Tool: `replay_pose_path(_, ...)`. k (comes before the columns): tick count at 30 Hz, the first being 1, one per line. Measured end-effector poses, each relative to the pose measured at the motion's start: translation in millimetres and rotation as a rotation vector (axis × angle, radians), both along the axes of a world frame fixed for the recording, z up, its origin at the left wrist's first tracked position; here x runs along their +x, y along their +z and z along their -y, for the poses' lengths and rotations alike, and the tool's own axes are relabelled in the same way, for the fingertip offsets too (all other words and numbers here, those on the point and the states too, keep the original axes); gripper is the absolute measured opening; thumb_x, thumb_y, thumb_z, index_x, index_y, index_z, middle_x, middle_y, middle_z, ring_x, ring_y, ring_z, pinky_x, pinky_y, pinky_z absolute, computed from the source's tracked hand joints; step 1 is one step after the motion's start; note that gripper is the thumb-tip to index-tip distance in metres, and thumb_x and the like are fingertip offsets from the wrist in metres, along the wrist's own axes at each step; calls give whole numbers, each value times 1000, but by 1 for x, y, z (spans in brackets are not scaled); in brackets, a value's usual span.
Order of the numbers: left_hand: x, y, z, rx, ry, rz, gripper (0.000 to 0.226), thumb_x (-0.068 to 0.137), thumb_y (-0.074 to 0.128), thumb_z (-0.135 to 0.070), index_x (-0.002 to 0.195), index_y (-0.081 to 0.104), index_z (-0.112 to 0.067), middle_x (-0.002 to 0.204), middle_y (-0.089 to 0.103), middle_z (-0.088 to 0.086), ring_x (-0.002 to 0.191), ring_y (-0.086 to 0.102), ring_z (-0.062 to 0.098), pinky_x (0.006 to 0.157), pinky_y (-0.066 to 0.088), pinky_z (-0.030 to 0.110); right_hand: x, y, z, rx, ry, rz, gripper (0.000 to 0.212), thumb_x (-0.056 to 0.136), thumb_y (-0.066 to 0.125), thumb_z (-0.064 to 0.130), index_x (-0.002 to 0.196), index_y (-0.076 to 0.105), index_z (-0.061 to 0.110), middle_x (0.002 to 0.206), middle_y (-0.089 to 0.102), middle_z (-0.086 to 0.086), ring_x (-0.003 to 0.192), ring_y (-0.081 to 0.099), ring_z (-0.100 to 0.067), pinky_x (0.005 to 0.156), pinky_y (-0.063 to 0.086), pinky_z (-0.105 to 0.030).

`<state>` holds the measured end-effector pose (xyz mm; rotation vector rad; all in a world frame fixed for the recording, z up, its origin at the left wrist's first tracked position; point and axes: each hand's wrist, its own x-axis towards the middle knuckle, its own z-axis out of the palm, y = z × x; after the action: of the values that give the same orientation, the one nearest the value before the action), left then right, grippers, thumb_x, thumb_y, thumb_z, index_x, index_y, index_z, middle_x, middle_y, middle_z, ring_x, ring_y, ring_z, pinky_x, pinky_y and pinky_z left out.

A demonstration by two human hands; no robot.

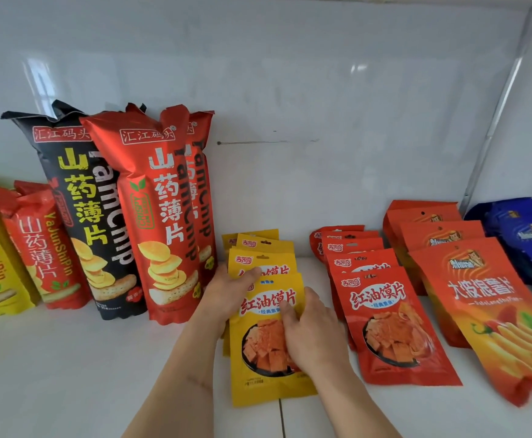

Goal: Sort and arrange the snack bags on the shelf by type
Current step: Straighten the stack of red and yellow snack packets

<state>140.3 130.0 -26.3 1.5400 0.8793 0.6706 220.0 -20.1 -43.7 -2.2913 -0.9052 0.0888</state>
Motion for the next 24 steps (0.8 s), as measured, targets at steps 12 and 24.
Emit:
replay_pose_path(12,0,1,10,13,-66,122,17,94,70,-36,108,63,-29,101,78,-3,83,78,17,80,63,42,2,2,1,-7,25,-70,50,100,34,57,138,38,26,130,60,3,123,53,-24,104,42,-42)
replay_pose_path(24,1,3,8,-71,-41,163,34,89,70,-51,115,60,-31,110,76,-1,88,77,19,83,63,45,15,29,-10,107,55,-338,75,91,33,74,150,30,28,147,51,-1,130,53,-26,107,43,-45)
